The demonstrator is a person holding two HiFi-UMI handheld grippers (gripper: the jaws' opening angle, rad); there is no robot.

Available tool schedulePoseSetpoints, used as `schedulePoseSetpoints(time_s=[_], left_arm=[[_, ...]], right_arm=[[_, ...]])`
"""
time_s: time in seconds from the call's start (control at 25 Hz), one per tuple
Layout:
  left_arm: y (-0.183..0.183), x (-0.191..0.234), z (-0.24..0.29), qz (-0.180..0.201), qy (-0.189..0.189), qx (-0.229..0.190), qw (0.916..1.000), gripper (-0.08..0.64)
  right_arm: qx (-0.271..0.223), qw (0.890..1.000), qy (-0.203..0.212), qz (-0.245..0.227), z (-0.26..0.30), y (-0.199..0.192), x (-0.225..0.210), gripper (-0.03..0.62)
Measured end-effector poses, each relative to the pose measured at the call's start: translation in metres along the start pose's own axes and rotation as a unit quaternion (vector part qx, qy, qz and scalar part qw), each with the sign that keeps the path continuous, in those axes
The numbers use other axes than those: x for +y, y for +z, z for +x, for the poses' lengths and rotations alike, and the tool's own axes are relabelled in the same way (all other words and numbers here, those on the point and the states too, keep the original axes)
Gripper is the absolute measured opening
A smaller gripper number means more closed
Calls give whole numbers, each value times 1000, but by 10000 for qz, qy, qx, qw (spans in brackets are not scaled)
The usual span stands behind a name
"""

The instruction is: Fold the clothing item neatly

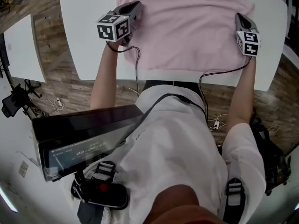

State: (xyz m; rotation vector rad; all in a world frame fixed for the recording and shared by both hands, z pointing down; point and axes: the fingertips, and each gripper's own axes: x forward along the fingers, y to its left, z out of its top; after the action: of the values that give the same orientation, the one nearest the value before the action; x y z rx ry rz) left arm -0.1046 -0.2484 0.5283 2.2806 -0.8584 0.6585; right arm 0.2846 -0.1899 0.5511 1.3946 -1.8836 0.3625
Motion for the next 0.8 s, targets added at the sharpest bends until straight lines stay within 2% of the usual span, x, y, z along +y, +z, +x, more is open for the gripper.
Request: schedulePoseSetpoints(time_s=[0.04, 0.16, 0.32, 0.48, 0.6, 0.8], left_arm=[[-3, -4, 0, 85, -32, -40, 10000, 2], [-24, -2, 6, 481, 240, 13, 9986, 2], [-34, -14, -5, 392, 370, -122, 9985, 2], [-51, -53, -3, 632, 227, -171, 9976, 2], [-82, -83, -4, 918, 108, 13, 9957, 2], [-137, -115, -15, 1283, -110, 516, 9903, 2]], right_arm=[[-48, 10000, -47, 16, 5, -1, 0, 3], [-281, 9993, -118, 201, 3, 10, 3, 3], [-517, 9975, 317, 374, -19, 15, 49, 3], [-312, 9974, 512, 397, -37, -12, 97, 2], [11, 9978, 526, 395, -49, -44, 125, 2], [124, 9965, 514, 648, -64, -73, 141, 3]])
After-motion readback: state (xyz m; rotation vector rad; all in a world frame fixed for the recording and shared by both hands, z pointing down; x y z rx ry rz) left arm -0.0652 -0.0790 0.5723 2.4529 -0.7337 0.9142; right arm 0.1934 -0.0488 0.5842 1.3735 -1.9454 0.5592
